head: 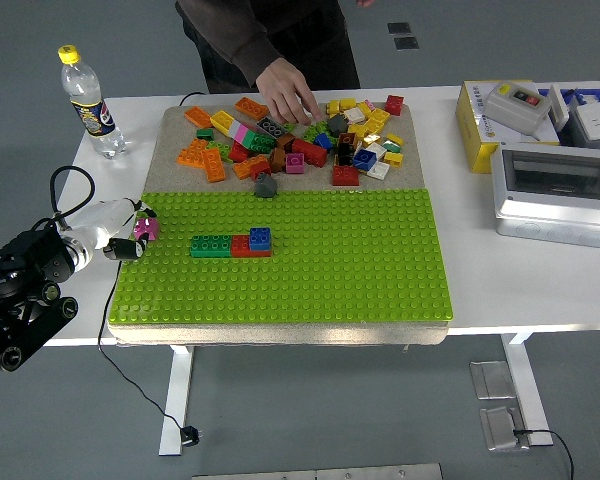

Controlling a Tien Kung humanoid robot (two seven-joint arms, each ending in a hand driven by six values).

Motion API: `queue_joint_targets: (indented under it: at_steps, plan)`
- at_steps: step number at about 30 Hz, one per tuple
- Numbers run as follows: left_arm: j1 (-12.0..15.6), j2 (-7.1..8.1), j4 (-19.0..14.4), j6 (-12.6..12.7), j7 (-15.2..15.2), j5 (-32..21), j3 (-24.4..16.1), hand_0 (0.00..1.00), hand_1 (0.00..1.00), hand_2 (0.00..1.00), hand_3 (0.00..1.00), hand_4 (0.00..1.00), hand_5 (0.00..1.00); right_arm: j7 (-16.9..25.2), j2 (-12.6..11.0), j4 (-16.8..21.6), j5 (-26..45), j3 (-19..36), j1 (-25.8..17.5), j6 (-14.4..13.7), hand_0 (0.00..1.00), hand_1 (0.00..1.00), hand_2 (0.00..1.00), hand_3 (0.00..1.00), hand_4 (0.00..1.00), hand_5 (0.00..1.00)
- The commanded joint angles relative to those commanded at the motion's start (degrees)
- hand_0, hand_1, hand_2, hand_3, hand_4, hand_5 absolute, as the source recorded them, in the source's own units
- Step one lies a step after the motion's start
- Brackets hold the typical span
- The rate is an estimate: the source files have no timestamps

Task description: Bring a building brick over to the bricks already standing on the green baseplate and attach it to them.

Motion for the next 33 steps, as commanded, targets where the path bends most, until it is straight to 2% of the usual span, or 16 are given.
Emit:
queue_joint_targets:
  at_steps: [17, 18, 23, 24, 33]
  plan:
    - [-0.14, -0.05, 0.38, -0.36, -0.12, -0.93, 1.60, 0.998, 0.943, 0.944, 0.789, 0.431, 0.159, 0.08, 0.01, -0.04, -0.13, 0.12, -0.01, 0.04, 0.724, 0.733, 0.782, 0.754, 0.516, 0.660]
    - [-0.15, -0.04, 0.38, -0.28, -0.17, -0.94, 1.55, 0.998, 0.942, 0.940, 0.655, 0.387, 0.158, 0.10, 0.02, -0.04, -0.15, 0.15, 0.01, 0.04, 0.725, 0.733, 0.782, 0.751, 0.515, 0.662]
    - [-0.14, -0.10, 0.53, -0.17, -0.27, -1.09, 1.47, 0.998, 0.942, 0.940, 0.655, 0.387, 0.158, 0.14, 0.05, -0.06, -0.38, 0.43, 0.07, 0.03, 0.725, 0.733, 0.782, 0.751, 0.515, 0.662]
    - [-0.13, -0.12, 0.58, -0.19, -0.26, -1.13, 1.49, 0.998, 0.942, 0.939, 0.586, 0.363, 0.157, 0.15, 0.06, -0.07, -0.46, 0.51, 0.08, 0.03, 0.726, 0.732, 0.782, 0.751, 0.518, 0.663]
    - [-0.08, -0.23, 0.74, -0.43, -0.12, -1.32, 1.64, 0.998, 0.942, 0.939, 0.580, 0.360, 0.158, 0.24, 0.08, -0.09, -0.60, 0.70, 0.11, 0.04, 0.722, 0.733, 0.782, 0.750, 0.515, 0.666]
